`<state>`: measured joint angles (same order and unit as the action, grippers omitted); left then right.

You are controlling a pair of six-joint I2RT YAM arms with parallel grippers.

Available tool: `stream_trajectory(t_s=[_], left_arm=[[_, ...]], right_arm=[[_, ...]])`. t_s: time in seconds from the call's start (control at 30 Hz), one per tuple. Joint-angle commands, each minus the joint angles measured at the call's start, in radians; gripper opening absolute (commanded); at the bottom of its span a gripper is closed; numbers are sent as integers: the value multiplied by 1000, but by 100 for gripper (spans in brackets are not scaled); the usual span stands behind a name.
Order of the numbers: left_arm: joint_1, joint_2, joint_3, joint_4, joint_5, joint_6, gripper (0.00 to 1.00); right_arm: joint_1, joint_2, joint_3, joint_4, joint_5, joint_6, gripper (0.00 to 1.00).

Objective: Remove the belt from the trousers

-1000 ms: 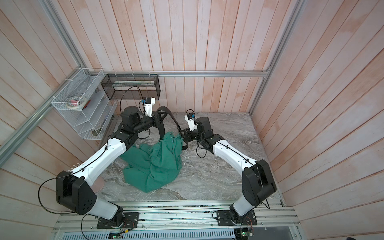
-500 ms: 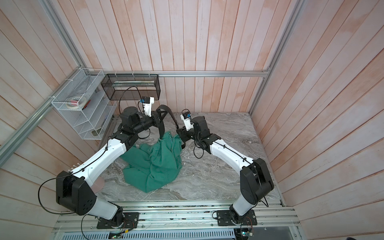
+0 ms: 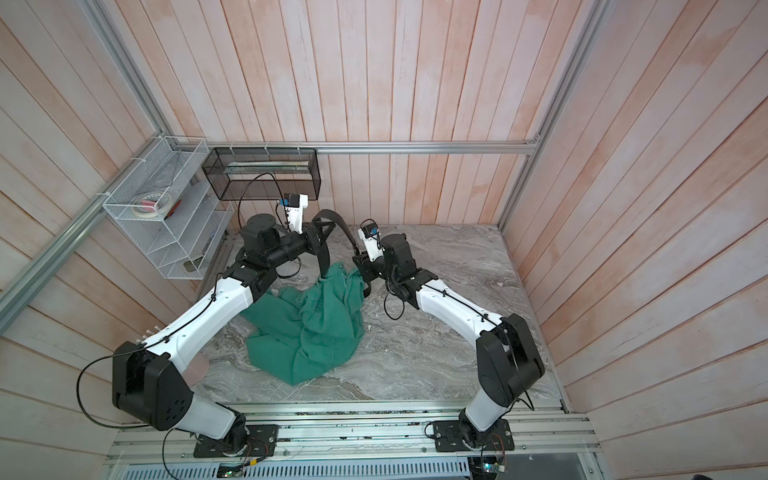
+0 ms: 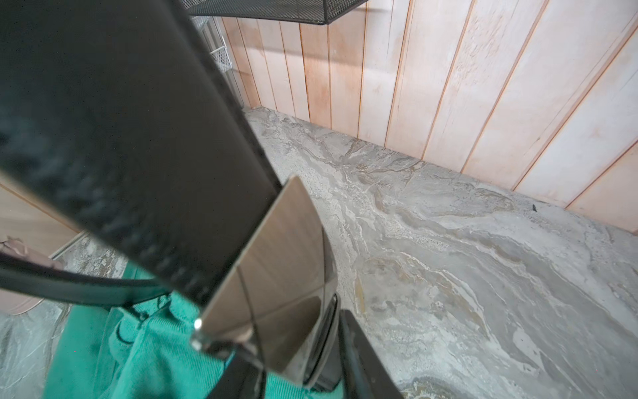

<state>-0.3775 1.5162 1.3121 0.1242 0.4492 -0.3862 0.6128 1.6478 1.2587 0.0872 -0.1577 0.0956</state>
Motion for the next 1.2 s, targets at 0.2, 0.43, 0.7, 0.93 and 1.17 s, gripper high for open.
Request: stream_trajectory(t_s=[0.2,0.43,0.7,0.93,1.17], left_arm=[[20,-39,9,61,43,-14,0],[23,-34,-149,168,20,57,0],[-5,18,-195,219,5,123,25],[-20,-15,-178,149,-93,213,63],[-28,-101,-191,119,-187,304,64]], right_arm=[[4,23,116,37,99,-60,11],[-4,-56,216,11,364,-231,0],[-3,-64,461,-45,406,-327,0],[5,-116,329,-130,386,-270,0],[6,-180,161,-208,341,-151,0]])
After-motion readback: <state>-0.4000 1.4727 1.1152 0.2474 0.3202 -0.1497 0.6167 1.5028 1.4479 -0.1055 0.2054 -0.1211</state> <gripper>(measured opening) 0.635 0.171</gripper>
